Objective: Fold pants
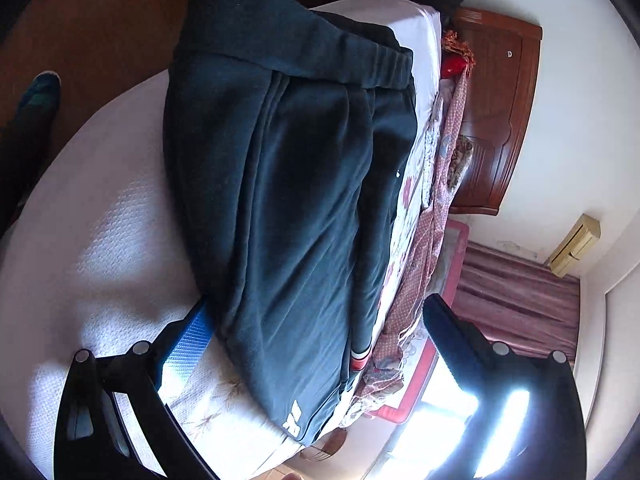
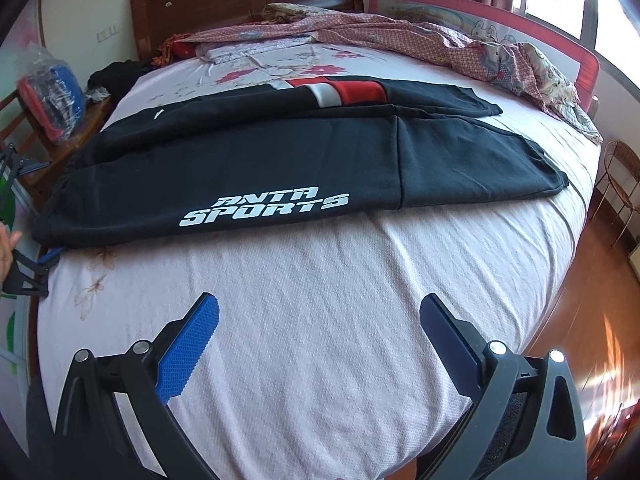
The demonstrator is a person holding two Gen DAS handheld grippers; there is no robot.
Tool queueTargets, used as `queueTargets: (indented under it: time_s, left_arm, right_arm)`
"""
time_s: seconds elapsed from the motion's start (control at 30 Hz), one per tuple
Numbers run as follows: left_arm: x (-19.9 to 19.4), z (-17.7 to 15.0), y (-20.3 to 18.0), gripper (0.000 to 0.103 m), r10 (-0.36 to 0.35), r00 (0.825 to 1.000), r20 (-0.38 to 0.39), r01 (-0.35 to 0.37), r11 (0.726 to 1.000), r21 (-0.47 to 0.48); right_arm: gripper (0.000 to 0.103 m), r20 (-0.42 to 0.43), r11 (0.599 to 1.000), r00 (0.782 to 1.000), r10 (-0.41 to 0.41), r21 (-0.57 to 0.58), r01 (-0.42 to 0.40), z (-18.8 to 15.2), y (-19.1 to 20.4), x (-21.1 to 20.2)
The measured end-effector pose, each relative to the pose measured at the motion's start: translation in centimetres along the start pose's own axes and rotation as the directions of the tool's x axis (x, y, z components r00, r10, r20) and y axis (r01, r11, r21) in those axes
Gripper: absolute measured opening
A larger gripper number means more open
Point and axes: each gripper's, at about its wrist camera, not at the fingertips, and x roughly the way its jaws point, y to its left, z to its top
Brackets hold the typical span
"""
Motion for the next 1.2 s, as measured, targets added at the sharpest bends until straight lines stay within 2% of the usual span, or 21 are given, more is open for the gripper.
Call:
queueTargets:
  time_s: [0.17,0.2,0.27,0.33,0.37,0.4,0.43,0.5,0.57,0.67,0.73,0.77,0.8,0.83,0.87,0.93,1.03,1.1,1.13,1.2]
  left_arm:
    - [1.0,-0.3,-1.0,0.101,0.047,0.998,0.051,-0.049,0.998,0.044]
    - [1.3,-0.3,-1.4,0.097,0.076,0.995,0.059,-0.080,0.995,0.064]
    - [1.6,-0.5,-1.9,0.079,0.141,0.987,0.076,-0.148,0.985,0.092]
    - [2.1,-0.4,-2.5,0.041,0.231,0.970,0.077,-0.240,0.960,0.142]
    - [2.1,-0.4,-2.6,0.034,0.261,0.962,0.076,-0.271,0.948,0.170]
    - [2.2,-0.3,-2.6,0.019,0.277,0.958,0.073,-0.286,0.938,0.196]
    - [2.1,-0.1,-2.3,0.012,0.277,0.959,0.065,-0.284,0.936,0.206]
    - [1.6,0.6,-1.2,0.009,0.215,0.976,0.033,-0.217,0.961,0.172]
    - [1.3,1.0,-0.8,0.009,0.186,0.982,0.016,-0.186,0.969,0.160]
    - [0.6,1.0,-1.3,0.008,0.140,0.990,0.012,-0.140,0.973,0.184]
    - [0.0,1.1,-1.6,0.008,0.100,0.995,0.002,-0.099,0.978,0.185]
    - [-0.2,1.3,-1.8,0.008,0.084,0.996,-0.005,-0.082,0.979,0.187]
    - [-0.4,1.1,-2.0,0.008,0.076,0.997,-0.009,-0.073,0.979,0.193]
    - [-0.6,1.0,-2.1,0.008,0.080,0.997,-0.008,-0.077,0.977,0.200]
    - [-0.6,1.0,-2.3,0.008,0.081,0.997,-0.009,-0.077,0.975,0.209]
    - [-0.8,0.9,-2.7,0.008,0.085,0.996,-0.007,-0.082,0.970,0.228]
    - [-0.8,0.6,-2.7,0.008,0.088,0.996,-0.006,-0.084,0.968,0.237]
    - [-0.3,0.4,-3.0,0.008,0.091,0.996,-0.003,-0.087,0.965,0.248]
    - [-0.4,0.2,-2.9,0.008,0.092,0.996,-0.002,-0.088,0.964,0.250]
    - [-0.3,0.4,-3.1,0.008,0.091,0.996,-0.003,-0.088,0.965,0.247]
  right_arm:
    - [0.100,-0.008,1.000,1.000,0.011,0.015,-0.011,0.1,-0.3,0.2]
    - [0.100,-0.008,1.000,1.000,0.008,0.027,-0.008,0.3,-0.7,0.1]
    - [0.100,-0.009,0.997,1.000,0.019,0.070,-0.018,0.6,-1.9,0.2]
    - [0.100,-0.001,0.995,1.000,-0.005,0.096,0.005,1.2,-3.1,0.2]
    - [0.100,-0.005,0.995,1.000,-0.020,0.101,0.021,1.5,-3.7,0.4]
    - [0.100,-0.009,0.993,1.000,-0.024,0.111,0.024,2.0,-4.4,0.7]
    - [0.100,-0.015,0.991,1.000,-0.005,0.135,0.007,2.4,-5.2,0.9]
    - [0.100,-0.040,0.973,0.996,0.076,0.222,-0.066,3.4,-7.4,1.7]
    - [0.100,-0.065,0.921,0.980,0.188,0.357,-0.154,4.2,-10.3,3.1]
    - [0.100,-0.050,0.767,0.933,0.356,0.586,-0.261,4.5,-14.8,5.6]
    - [0.100,-0.020,0.681,0.911,0.412,0.671,-0.293,4.6,-16.9,6.9]
    - [0.100,0.011,0.629,0.891,0.453,0.705,-0.328,4.5,-17.7,7.5]
    - [0.100,0.024,0.587,0.880,0.473,0.737,-0.336,4.5,-18.3,8.0]
    - [0.100,0.042,0.558,0.878,0.476,0.757,-0.339,4.7,-18.7,8.3]
    - [0.100,0.069,0.543,0.875,0.478,0.760,-0.357,4.9,-18.8,8.4]
    - [0.100,0.078,0.548,0.880,0.468,0.756,-0.358,5.5,-18.7,8.8]
    - [0.100,0.100,0.531,0.874,0.475,0.760,-0.375,6.1,-18.5,9.6]
    - [0.100,0.125,0.497,0.862,0.492,0.772,-0.396,6.3,-18.6,10.6]
    - [0.100,0.115,0.493,0.870,0.480,0.784,-0.376,6.2,-18.7,10.9]
    - [0.100,0.152,0.453,0.861,0.486,0.799,-0.396,6.2,-19.0,11.5]
